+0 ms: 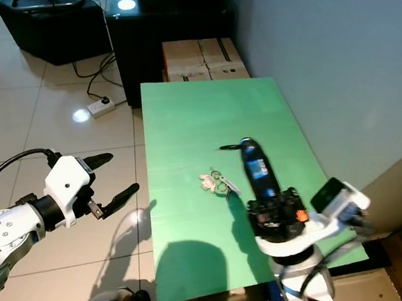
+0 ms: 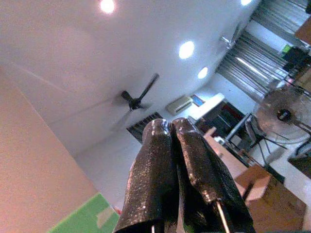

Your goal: Hang keys on a hook

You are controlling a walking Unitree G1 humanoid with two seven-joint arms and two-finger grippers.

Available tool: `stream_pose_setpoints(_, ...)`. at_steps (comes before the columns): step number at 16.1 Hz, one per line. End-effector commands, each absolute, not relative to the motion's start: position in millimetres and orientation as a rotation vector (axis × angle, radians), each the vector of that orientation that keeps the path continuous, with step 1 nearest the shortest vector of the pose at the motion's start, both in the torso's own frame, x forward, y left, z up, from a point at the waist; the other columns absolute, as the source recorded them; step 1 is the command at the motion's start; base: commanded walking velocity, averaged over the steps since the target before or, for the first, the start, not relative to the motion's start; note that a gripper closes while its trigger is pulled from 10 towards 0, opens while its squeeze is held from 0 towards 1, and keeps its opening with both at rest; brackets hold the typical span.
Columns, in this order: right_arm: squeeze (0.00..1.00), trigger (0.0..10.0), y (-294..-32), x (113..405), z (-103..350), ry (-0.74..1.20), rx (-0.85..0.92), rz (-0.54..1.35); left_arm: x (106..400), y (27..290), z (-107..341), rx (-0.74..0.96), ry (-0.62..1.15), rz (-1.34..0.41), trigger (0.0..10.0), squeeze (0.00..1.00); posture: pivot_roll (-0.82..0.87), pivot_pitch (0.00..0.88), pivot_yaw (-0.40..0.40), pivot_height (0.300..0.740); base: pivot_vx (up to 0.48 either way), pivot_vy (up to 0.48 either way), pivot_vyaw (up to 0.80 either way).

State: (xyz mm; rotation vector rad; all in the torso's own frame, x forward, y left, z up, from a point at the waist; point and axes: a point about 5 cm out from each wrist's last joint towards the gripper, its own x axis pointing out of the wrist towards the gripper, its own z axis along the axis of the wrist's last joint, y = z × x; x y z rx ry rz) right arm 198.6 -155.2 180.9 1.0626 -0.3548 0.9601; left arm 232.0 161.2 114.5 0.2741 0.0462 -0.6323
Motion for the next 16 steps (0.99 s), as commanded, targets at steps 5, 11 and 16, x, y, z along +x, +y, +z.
stream_pose_setpoints(5,0.0,0.0,-150.8,208.3,173.1,-0.233,0.866,0.889,231.5,161.9,111.5,0.281,0.054,-0.625,10.0,0.0,0.0,0.124,0.089,0.74,0.0,0.0,0.0)
stream_pose_setpoints(11,0.0,0.0,-179.1,255.0,96.6,0.151,0.074,0.265,231.6,157.9,110.3,0.285,0.058,-0.648,10.0,0.0,0.0,0.138,0.096,0.74,0.0,0.0,0.0)
stream_pose_setpoints(16,0.0,0.0,-173.7,242.2,41.5,0.423,-0.264,0.259,226.7,151.4,109.1,0.289,0.074,-0.71,10.0,0.0,-0.01,0.157,0.112,0.74,0.0,0.0,0.0)
